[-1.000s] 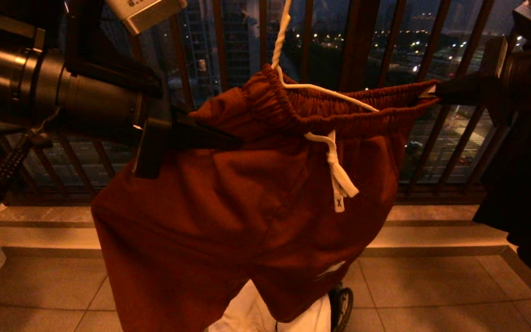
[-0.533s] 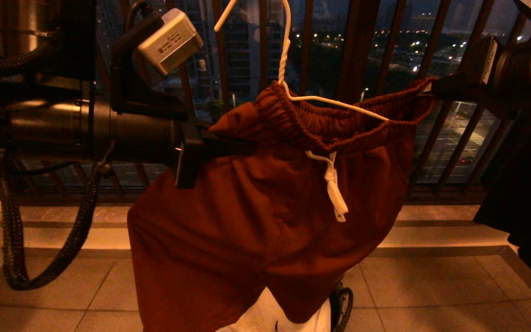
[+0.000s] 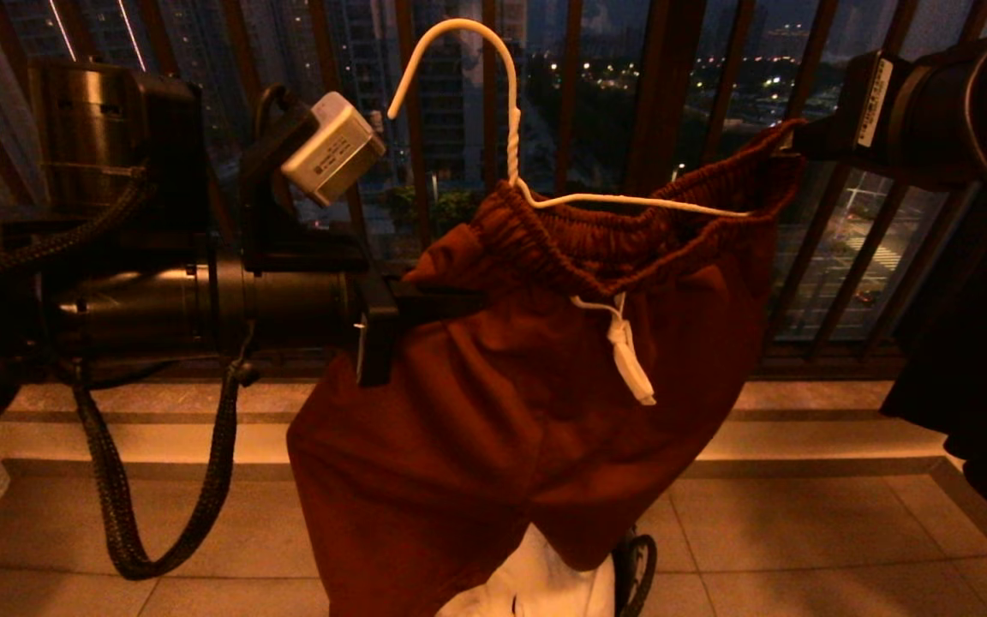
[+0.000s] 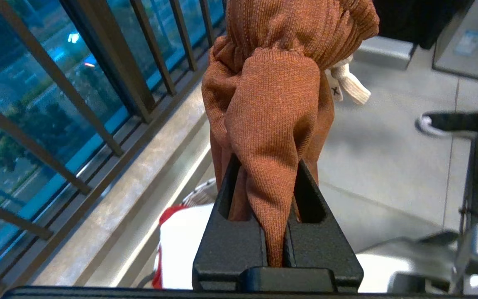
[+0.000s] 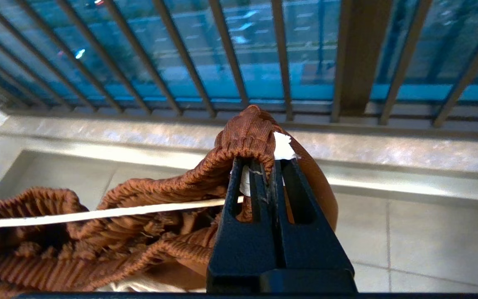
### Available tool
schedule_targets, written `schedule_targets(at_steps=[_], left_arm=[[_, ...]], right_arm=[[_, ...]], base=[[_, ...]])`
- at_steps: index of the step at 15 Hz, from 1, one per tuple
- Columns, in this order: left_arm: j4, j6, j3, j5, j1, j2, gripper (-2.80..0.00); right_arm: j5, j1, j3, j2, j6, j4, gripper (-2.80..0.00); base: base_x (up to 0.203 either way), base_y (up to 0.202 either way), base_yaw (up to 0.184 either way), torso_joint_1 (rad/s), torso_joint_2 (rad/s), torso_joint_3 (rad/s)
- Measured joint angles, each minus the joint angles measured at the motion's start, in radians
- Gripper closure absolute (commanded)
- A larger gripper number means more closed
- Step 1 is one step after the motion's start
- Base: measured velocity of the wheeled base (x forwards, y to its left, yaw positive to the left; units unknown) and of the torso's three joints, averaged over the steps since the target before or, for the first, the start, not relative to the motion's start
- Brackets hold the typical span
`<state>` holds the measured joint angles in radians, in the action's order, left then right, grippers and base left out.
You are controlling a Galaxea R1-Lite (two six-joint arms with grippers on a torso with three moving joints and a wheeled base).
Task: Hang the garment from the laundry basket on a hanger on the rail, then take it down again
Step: Hang the clothes on the clothes rack
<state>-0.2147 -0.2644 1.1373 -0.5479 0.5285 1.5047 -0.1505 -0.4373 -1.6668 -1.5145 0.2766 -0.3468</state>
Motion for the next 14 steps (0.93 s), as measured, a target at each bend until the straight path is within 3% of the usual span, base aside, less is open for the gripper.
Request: schedule_targets(at_steps=[4,14], left_arm=[[-0.225,0.046,-0.135,0.0,0.0,0.016,0.0],[-0.588,0.095,-0.323,0.0,0.01,0.069,0.0]], right_arm=[[-0.12,-0.054,-0.043,-0.024,-0.013,-0.003,0.0],[-0.468,-0.278,-0.106,-0.09,-0.021,0.0,0.0]], base=[[0.0,0.0,0.0,0.0,0.0,0.0],[0.0,0.0,0.0,0.0,0.0,0.0]])
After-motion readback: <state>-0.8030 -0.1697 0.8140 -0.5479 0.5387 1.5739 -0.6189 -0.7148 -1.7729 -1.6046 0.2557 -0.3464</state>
